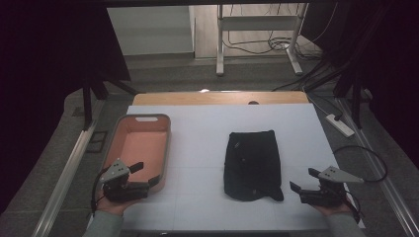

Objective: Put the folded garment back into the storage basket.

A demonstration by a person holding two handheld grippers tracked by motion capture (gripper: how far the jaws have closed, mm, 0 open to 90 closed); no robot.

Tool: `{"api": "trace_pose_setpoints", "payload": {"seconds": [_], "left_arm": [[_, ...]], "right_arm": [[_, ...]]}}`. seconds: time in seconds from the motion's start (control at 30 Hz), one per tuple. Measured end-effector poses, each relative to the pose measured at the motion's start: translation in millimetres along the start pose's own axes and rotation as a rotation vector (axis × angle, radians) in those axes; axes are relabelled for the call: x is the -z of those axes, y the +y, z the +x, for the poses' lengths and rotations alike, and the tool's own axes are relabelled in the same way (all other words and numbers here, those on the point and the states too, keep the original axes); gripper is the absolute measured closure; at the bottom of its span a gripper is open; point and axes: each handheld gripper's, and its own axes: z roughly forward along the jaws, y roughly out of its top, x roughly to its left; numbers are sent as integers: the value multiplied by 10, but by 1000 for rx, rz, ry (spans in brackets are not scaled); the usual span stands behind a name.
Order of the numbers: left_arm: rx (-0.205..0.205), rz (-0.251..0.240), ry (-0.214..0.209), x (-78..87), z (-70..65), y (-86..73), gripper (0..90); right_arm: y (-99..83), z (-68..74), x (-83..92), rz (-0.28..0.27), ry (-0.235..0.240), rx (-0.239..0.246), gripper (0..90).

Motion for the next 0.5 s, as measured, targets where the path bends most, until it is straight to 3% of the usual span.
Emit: {"api": "trace_pose_setpoints", "payload": {"seconds": [0.5], "left_arm": [[-4,4,-5,-4,-18,9,198]], "right_arm": [[-10,-13,-22,23,-15,0,137]]}}
